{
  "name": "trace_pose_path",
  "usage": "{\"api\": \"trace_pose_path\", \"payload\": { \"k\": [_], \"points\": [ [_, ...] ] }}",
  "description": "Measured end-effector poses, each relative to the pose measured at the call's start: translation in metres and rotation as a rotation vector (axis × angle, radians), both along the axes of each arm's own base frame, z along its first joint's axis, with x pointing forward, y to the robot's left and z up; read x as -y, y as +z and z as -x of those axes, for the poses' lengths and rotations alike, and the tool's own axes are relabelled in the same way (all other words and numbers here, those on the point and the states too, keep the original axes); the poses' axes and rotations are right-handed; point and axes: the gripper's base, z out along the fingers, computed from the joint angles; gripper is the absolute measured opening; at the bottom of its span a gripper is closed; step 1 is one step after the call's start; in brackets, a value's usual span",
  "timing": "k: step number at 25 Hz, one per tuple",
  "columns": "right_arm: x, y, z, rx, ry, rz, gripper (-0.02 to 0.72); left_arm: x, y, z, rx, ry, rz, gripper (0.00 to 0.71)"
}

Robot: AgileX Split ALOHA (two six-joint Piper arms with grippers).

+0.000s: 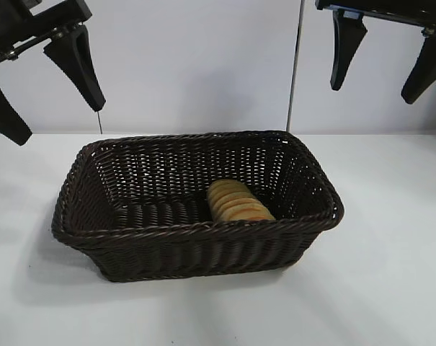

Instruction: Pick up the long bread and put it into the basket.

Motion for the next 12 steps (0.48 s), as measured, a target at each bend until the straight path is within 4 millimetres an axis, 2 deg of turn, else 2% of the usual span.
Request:
{"api": "trace_pose_path", "payload": {
  "k": [12],
  "points": [
    [0.0, 0.0, 0.0, 0.0, 0.001, 0.0, 0.559, 0.0, 0.0001, -0.0008, 0.008, 0.004, 0.001, 0.627]
  ]
}}
